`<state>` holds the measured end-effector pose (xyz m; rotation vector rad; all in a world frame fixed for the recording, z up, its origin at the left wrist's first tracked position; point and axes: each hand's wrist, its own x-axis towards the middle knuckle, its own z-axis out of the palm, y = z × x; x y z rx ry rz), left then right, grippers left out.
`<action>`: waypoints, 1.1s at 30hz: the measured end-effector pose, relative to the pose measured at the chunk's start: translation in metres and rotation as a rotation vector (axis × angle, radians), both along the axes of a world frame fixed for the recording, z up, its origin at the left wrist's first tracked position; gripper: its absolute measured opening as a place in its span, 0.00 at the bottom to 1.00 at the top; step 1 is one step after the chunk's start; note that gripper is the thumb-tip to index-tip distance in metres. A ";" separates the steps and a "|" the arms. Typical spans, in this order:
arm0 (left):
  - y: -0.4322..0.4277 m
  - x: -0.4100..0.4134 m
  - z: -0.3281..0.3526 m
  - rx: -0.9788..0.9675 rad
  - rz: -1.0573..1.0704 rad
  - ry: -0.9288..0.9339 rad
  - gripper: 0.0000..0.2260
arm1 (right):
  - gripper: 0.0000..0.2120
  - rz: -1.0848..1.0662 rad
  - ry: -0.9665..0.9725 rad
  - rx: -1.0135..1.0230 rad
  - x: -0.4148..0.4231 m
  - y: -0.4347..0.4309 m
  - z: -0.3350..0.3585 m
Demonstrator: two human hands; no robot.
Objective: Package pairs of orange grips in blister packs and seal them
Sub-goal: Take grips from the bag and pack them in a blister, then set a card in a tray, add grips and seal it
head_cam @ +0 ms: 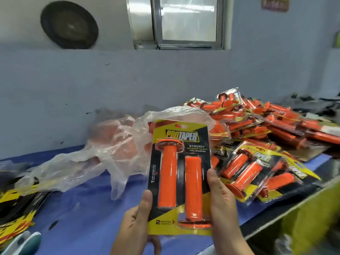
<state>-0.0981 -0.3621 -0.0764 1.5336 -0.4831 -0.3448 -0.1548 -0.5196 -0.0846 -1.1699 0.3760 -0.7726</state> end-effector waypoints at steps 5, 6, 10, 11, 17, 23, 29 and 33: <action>-0.066 -0.011 0.043 -0.001 0.016 -0.041 0.36 | 0.20 -0.079 -0.058 -0.047 -0.032 -0.056 0.044; -0.085 -0.009 0.054 -0.052 0.036 -0.037 0.36 | 0.20 -0.101 -0.064 -0.073 -0.032 -0.072 0.058; -0.192 0.026 0.128 -0.358 -0.036 0.009 0.22 | 0.26 -0.251 -0.108 -0.112 -0.019 -0.154 0.127; -0.224 0.039 0.154 -0.424 -0.068 0.058 0.20 | 0.26 -0.300 -0.109 -0.128 -0.015 -0.171 0.141; -0.316 0.068 0.230 -0.333 -0.204 0.151 0.12 | 0.22 -0.508 0.074 -0.314 -0.014 -0.221 0.131; -0.234 0.056 0.091 0.075 -0.161 -0.754 0.07 | 0.28 -0.843 0.535 -0.469 -0.033 -0.183 -0.003; -0.158 0.066 -0.045 0.631 0.011 -0.962 0.32 | 0.43 -0.550 0.872 -0.537 -0.009 -0.155 -0.056; -0.180 0.063 -0.068 0.576 0.057 -0.841 0.33 | 0.42 -0.533 0.937 -0.564 0.009 -0.164 -0.062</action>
